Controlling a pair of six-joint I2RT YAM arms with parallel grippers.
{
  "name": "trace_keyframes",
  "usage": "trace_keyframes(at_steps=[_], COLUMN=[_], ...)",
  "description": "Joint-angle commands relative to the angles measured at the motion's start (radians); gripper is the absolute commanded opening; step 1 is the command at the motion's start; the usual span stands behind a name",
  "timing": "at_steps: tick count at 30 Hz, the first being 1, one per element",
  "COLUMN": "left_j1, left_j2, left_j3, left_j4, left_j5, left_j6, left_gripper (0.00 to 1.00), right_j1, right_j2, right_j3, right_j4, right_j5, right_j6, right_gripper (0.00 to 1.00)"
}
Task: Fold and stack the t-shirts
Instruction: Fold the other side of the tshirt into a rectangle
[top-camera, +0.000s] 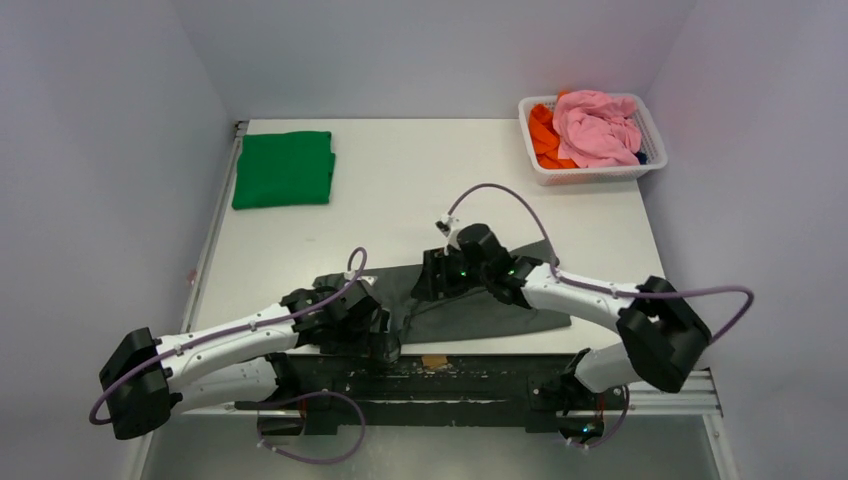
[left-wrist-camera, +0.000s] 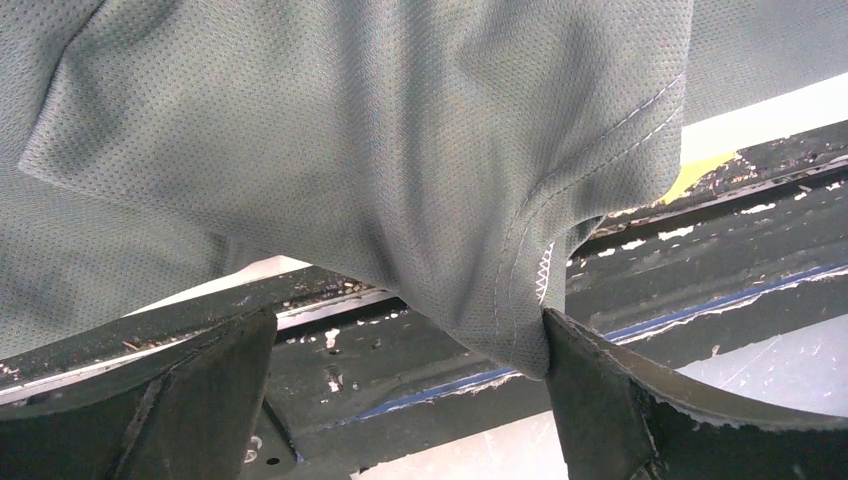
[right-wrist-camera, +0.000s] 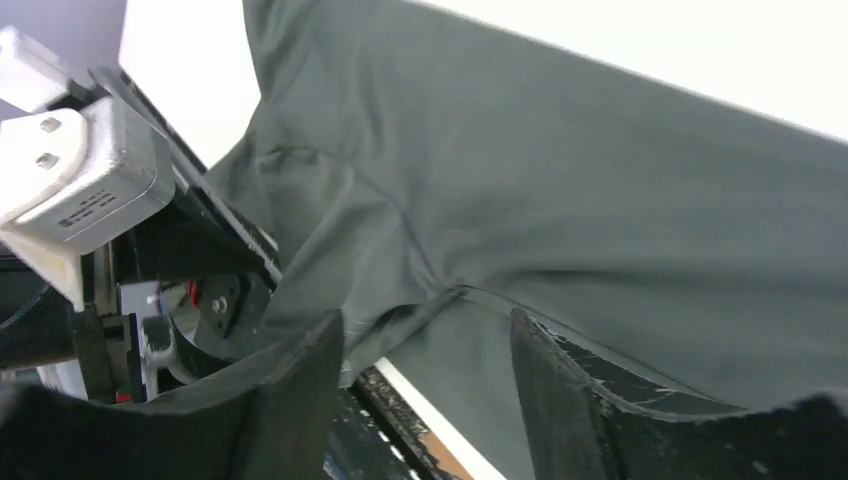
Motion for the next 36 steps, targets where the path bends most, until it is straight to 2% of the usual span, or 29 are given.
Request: trace_keyframes(at_steps=[1,7,11,15,21,29,36], left_j1=[-0.006,-0.006,-0.006,-0.006,-0.006,-0.006,-0.005], left_j2=[-0.015,-0.014,-0.038,-0.078,-0.116,-0.3,-0.4], left_j3=[0.028,0.019,0.013,0.0,0.002,0.057,0.148], left_j4=[-0.009,0.003,0.003,0.0,-0.034,-0.163,-0.355], left_j5=[0.015,0.015,0.011,0.01,-0.008,-0.059,-0.223], left_j6=[0.024,0.017,0.008,0.0,-0.016,-0.03,-0.073], left_gripper=[1.0,1.0,1.0,1.0,1.0,1.0,1.0], right_j1=[0.113,0.204,0.219,0.223,0.246,0.247,0.247], right_j2=[0.127,0.277,0.309,0.307,0.34,0.388,0.38], right_j3=[0.138,0.222,0.256,0.269,0.26,0.215,0.213], right_j4=[0.021,-0.013,-0.109,-0.187,-0.219,-0.225,-0.219], right_j5=[0.066,0.094,0.181,0.241,0.234,0.284,0.287], right_j6=[0.054,0.102,0.116,0.113,0.065,0.092,0.082], right_gripper=[0.56,0.5,0.44,0.43,0.37,0.17,0.17])
